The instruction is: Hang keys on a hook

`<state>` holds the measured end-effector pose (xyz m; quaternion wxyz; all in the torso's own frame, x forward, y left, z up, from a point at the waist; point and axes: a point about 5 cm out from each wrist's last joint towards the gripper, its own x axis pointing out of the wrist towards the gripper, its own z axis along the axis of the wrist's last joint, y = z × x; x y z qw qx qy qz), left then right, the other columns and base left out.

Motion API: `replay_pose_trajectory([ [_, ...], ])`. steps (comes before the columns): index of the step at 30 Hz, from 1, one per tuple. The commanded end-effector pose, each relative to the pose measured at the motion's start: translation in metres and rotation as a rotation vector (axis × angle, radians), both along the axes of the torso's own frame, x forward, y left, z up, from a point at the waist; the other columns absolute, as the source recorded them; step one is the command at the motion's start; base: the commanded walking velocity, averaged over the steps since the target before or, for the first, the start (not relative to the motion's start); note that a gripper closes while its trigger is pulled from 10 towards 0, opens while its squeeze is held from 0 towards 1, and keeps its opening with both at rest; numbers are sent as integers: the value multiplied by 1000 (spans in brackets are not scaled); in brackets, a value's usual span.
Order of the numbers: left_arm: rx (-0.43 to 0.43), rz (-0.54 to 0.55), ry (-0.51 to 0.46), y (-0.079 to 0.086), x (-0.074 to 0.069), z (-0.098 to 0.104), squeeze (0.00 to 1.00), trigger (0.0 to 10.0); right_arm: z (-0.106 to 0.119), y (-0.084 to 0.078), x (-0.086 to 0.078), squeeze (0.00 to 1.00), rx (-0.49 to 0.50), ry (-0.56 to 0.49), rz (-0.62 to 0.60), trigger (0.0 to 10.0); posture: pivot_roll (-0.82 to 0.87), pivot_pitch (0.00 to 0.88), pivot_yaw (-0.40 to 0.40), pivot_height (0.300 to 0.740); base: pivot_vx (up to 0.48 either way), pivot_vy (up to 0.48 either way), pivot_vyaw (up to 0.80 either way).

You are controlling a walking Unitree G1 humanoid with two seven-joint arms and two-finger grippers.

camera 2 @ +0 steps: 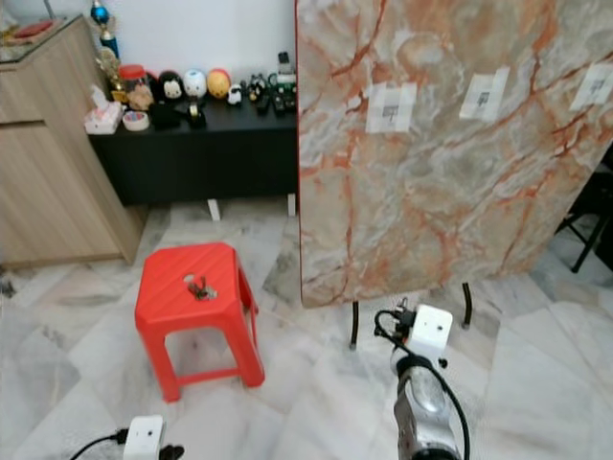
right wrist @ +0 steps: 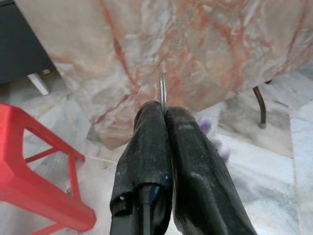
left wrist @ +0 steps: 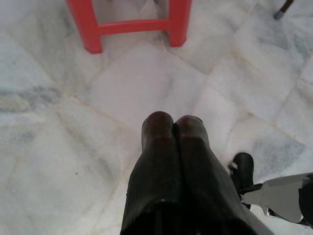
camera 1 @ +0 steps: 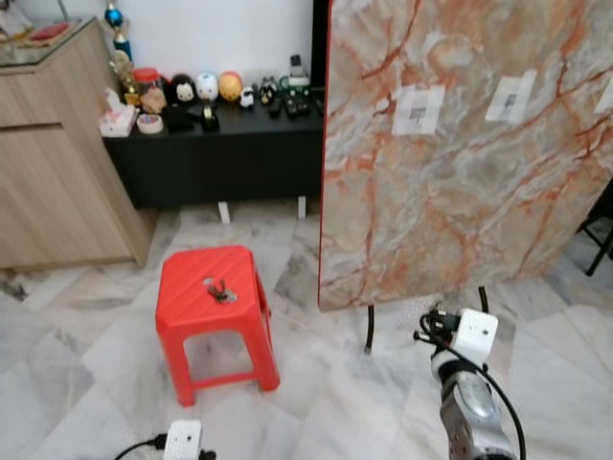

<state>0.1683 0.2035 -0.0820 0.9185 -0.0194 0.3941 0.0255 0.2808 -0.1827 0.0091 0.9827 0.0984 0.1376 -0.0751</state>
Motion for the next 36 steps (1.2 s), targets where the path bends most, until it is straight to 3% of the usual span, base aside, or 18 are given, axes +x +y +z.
replay_pose_trajectory([
  [1, 0, -1, 16, 0, -3, -2, 0, 10000, 2, 3, 2, 0, -2, -11, 14, 10000, -12, 0, -27, 740, 259, 0, 0],
  [36, -5, 6, 42, -2, -8, -5, 0, 10000, 7, 0, 7, 0, 1, -28, -4, 10000, -16, 0, -33, 740, 301, 0, 0],
])
